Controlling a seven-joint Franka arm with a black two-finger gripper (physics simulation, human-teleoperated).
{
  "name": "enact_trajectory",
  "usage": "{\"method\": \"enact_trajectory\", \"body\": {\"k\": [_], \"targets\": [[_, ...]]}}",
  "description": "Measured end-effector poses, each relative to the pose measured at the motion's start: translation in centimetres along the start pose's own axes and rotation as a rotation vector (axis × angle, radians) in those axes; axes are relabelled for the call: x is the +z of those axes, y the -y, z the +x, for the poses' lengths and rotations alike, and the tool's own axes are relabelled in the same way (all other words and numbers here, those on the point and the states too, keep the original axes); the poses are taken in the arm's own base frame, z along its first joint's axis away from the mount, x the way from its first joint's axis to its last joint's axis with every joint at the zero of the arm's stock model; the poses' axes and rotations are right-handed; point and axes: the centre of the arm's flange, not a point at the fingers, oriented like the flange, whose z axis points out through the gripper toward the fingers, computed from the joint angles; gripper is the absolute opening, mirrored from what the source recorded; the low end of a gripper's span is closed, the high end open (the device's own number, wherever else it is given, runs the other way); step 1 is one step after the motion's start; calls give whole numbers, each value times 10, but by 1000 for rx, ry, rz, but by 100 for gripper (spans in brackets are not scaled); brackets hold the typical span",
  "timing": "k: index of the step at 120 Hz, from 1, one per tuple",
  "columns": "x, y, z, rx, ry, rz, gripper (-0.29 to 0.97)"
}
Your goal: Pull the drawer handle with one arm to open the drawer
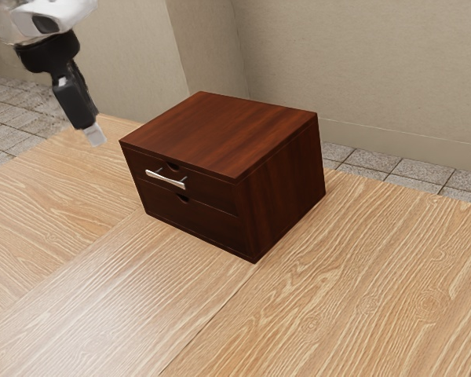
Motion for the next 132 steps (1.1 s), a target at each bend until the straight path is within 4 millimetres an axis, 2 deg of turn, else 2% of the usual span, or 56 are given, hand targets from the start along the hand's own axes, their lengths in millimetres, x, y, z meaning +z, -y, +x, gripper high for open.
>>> {"method": "enact_trajectory", "body": {"k": [5,11,18,29,39,47,51,54,56,62,65,68,71,77,81,101,105,111,118,124,132], "targets": [[15,-42,45,136,16,-24,68],[25,-91,83,274,26,-41,68],[28,-148,112,416,27,-52,68],[34,-237,144,621,25,-81,68],[34,-307,156,774,20,-98,68],[17,-344,142,859,-1,-97,68],[15,-353,134,885,6,-102,68],[17,-340,125,870,19,-105,67],[20,-312,119,822,29,-104,67],[33,-171,84,567,67,-80,67],[39,-119,64,480,83,-66,67],[48,-87,53,449,93,-55,68],[60,-69,48,455,96,-46,68],[87,-52,50,522,91,-28,68],[98,-43,51,568,80,-6,68],[107,-11,58,780,26,122,68],[110,-10,59,820,24,145,68],[111,-27,43,875,26,194,68],[123,-36,42,946,14,238,68],[137,-30,47,999,-4,266,68],[155,-7,48,1035,-46,285,67]]}}
